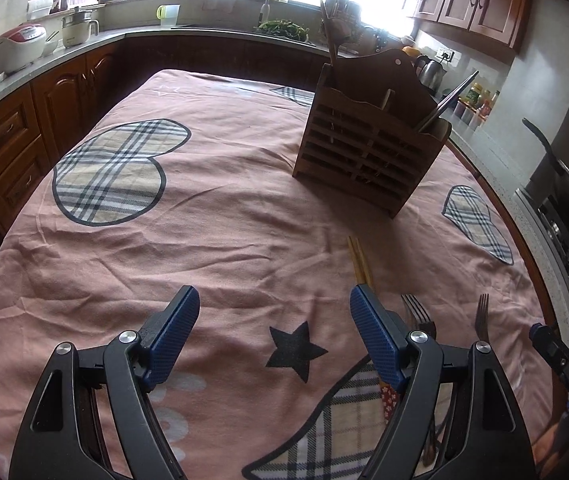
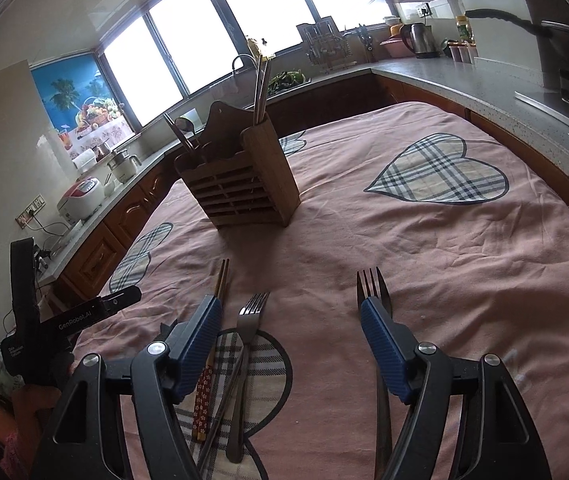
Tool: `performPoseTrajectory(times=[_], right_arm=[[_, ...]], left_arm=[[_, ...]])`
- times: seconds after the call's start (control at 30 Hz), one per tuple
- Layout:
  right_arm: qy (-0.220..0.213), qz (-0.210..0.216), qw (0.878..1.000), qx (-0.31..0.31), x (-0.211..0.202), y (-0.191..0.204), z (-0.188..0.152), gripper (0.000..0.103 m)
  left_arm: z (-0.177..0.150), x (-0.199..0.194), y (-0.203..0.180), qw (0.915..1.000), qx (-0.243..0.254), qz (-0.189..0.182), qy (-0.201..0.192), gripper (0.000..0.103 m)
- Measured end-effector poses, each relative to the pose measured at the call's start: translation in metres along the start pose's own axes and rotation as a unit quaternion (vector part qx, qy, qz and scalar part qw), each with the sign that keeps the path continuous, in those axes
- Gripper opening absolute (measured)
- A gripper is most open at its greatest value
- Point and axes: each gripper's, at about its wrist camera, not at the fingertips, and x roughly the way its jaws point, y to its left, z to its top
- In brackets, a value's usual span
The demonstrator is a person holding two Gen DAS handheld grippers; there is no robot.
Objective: Organize utensils
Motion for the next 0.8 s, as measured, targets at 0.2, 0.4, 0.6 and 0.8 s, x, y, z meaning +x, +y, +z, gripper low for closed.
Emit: performPoseTrajectory(times=[0.2, 0.4, 0.6, 0.8], right_arm=[[0.034, 0.018, 0.999, -0.014, 0.020, 0.015, -0.005, 0.056], [0.076, 0.032, 0.996, -0.028, 0.054, 0.029, -0.010, 0.055], [0.118, 0.032, 0.992, -0.043, 0.089, 0.038, -0.015, 0.043], [0.108, 0.006, 0.994, -0.035, 0.085, 0.020, -0.007, 0.000]], left_arm=[[0.003, 0.005, 0.006, 0.9999, -0.004, 0.009, 0.007, 0.080], [0.006, 0.017, 0.012, 0.9997, -0.006, 0.015, 0.020, 0.080], [0.013, 0.031, 0.008, 0.9994, 0.000, 0.010, 0.033, 0.080], [0.019, 0.050, -0.009, 0.9987, 0.022, 0.002, 0.047, 0.080]])
